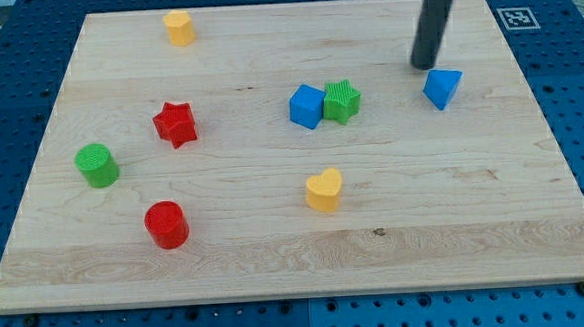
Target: Slide the blue triangle closer to the green star
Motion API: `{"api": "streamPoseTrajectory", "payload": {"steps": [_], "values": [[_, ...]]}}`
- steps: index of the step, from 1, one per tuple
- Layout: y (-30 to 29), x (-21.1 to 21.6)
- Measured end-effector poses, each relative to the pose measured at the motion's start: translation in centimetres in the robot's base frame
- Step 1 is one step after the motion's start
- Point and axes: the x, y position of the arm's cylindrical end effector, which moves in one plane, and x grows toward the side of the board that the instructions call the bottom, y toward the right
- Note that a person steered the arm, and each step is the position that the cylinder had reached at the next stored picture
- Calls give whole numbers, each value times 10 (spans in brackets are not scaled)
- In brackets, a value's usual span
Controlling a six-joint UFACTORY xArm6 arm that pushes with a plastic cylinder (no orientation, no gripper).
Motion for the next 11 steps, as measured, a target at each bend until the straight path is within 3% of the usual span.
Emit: {"api": "streamPoseTrajectory", "payload": {"steps": [2, 5, 11], "values": [[56, 37], [-10, 40], [-56, 52]]}}
